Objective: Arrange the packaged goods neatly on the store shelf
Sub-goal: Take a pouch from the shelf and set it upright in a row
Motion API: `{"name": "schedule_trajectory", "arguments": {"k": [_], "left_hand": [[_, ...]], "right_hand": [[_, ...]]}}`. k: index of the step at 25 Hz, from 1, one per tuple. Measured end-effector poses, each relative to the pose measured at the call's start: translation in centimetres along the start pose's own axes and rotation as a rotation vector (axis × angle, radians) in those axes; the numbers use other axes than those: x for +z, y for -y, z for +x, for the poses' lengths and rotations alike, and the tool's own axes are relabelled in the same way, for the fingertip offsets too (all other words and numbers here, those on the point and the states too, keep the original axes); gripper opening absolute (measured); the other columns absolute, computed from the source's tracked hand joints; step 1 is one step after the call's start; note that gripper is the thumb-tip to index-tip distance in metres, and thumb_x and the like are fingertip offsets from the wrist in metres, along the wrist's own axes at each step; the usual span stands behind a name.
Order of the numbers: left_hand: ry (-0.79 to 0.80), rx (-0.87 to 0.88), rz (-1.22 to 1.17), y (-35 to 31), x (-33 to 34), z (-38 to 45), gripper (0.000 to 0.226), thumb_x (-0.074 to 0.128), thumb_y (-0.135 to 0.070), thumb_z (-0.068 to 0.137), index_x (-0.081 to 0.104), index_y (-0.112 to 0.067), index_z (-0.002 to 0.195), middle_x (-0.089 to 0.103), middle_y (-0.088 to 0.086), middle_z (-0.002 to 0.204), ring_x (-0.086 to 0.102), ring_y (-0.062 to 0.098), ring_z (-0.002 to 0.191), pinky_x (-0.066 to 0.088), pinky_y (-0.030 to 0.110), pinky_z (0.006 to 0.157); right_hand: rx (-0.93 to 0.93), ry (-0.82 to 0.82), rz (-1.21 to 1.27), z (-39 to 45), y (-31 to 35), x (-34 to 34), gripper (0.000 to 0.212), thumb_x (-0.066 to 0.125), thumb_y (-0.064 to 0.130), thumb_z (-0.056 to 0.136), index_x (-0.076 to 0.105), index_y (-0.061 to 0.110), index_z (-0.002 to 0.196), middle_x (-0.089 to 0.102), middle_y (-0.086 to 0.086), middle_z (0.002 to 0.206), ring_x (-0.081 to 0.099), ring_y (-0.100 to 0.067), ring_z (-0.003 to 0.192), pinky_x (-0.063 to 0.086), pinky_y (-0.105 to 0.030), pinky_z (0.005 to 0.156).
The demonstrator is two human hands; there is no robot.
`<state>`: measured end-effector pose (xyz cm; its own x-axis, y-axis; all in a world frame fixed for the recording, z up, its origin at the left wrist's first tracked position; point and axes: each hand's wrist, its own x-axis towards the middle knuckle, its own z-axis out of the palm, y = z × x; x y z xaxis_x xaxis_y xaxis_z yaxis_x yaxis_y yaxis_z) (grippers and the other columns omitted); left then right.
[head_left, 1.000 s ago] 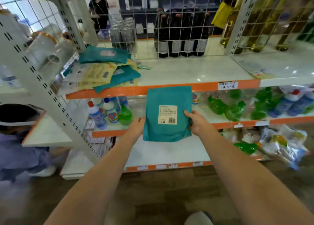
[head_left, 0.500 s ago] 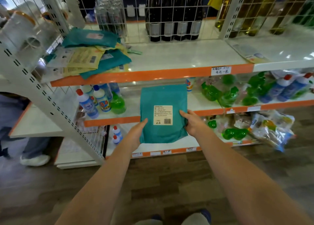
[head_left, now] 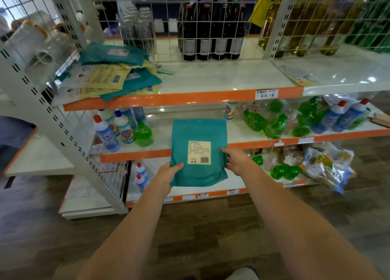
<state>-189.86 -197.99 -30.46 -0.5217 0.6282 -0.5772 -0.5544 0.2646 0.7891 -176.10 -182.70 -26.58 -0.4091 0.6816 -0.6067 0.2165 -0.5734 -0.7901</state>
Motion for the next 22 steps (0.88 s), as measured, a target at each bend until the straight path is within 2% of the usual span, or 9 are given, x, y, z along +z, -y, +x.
{"name": "schedule_trajectory", "arguments": {"k": [3,5,8,9,11,13,17,20,22], "left_hand": [[-0.077,0.074,0.041,-0.7,-0.2,-0.4,0.034,0.058,-0.008,0.092,0.054,-0.004,0.125,0.061,0.013,0.12,0.06,0.031,0.106,0.049,0.039,0.088],[-0.156,0.136,0.101,-1.1,-0.3,-0.5,0.036,0.06,-0.009,0.091,0.054,-0.005,0.126,0.061,0.011,0.119,0.059,0.032,0.108,0.049,0.037,0.085],[-0.274,0.253,0.305,-1.0,-0.3,-0.5,0.033,0.059,-0.012,0.091,0.054,-0.006,0.123,0.06,0.008,0.12,0.057,0.027,0.105,0.047,0.036,0.088],[-0.302,0.282,0.378,-0.9,-0.2,-0.6,0.03,0.058,-0.013,0.09,0.055,-0.007,0.12,0.061,0.011,0.12,0.058,0.028,0.105,0.048,0.038,0.09],[-0.333,0.312,0.515,-0.5,0.1,-0.8,0.028,0.058,-0.017,0.09,0.056,-0.008,0.116,0.062,0.014,0.12,0.059,0.033,0.106,0.049,0.045,0.093],[-0.354,0.331,0.702,-0.3,0.5,-1.3,0.027,0.055,-0.021,0.091,0.057,-0.008,0.114,0.063,0.013,0.114,0.06,0.033,0.104,0.049,0.041,0.089],[-0.356,0.426,0.983,0.4,1.5,-2.6,0.021,0.049,-0.021,0.094,0.058,-0.012,0.111,0.066,0.009,0.105,0.062,0.027,0.096,0.044,0.033,0.074],[-0.347,0.486,1.122,0.7,2.3,-3.1,0.017,0.048,-0.021,0.096,0.057,-0.016,0.109,0.066,0.003,0.103,0.062,0.021,0.092,0.042,0.026,0.07],[-0.331,0.512,1.197,0.8,2.6,-3.1,0.016,0.047,-0.024,0.097,0.056,-0.017,0.108,0.064,0.002,0.102,0.062,0.019,0.089,0.047,0.027,0.072]], "right_hand": [[-0.015,-0.102,-0.032,-0.4,0.5,0.6,0.033,0.046,0.007,0.096,0.049,0.004,0.129,0.053,-0.01,0.131,0.053,-0.024,0.119,0.046,-0.034,0.095],[-0.014,-0.123,-0.015,-0.6,0.9,1.6,0.037,0.044,0.005,0.096,0.046,0.004,0.133,0.054,-0.013,0.124,0.055,-0.024,0.113,0.045,-0.033,0.095],[0.004,-0.028,-0.064,-1.5,1.2,3.9,0.027,0.044,0.005,0.095,0.052,0.006,0.12,0.056,-0.008,0.102,0.054,-0.019,0.097,0.046,-0.032,0.089],[0.007,0.014,-0.093,-1.9,1.1,4.7,0.019,0.045,0.006,0.094,0.053,0.008,0.111,0.057,-0.007,0.099,0.053,-0.018,0.095,0.046,-0.032,0.088],[0.016,0.09,-0.141,-2.4,0.8,6.4,0.012,0.048,0.012,0.094,0.051,0.01,0.106,0.057,-0.007,0.1,0.052,-0.02,0.095,0.046,-0.034,0.085],[0.028,0.14,-0.166,-2.4,0.1,7.7,0.02,0.054,0.022,0.094,0.049,0.01,0.11,0.056,-0.007,0.101,0.053,-0.023,0.101,0.048,-0.036,0.084],[0.036,0.15,-0.186,-1.6,-1.3,9.1,0.049,0.065,0.034,0.087,0.048,0.008,0.125,0.053,-0.01,0.122,0.053,-0.028,0.116,0.05,-0.042,0.089],[0.018,0.074,-0.133,-1.1,-1.9,9.4,0.037,0.063,0.018,0.089,0.048,0.004,0.119,0.055,-0.015,0.114,0.057,-0.033,0.112,0.052,-0.043,0.089],[0.004,0.008,-0.128,-0.7,-2.0,9.4,0.03,0.055,0.005,0.09,0.048,0.001,0.119,0.055,-0.019,0.111,0.059,-0.036,0.107,0.054,-0.041,0.081]]}}
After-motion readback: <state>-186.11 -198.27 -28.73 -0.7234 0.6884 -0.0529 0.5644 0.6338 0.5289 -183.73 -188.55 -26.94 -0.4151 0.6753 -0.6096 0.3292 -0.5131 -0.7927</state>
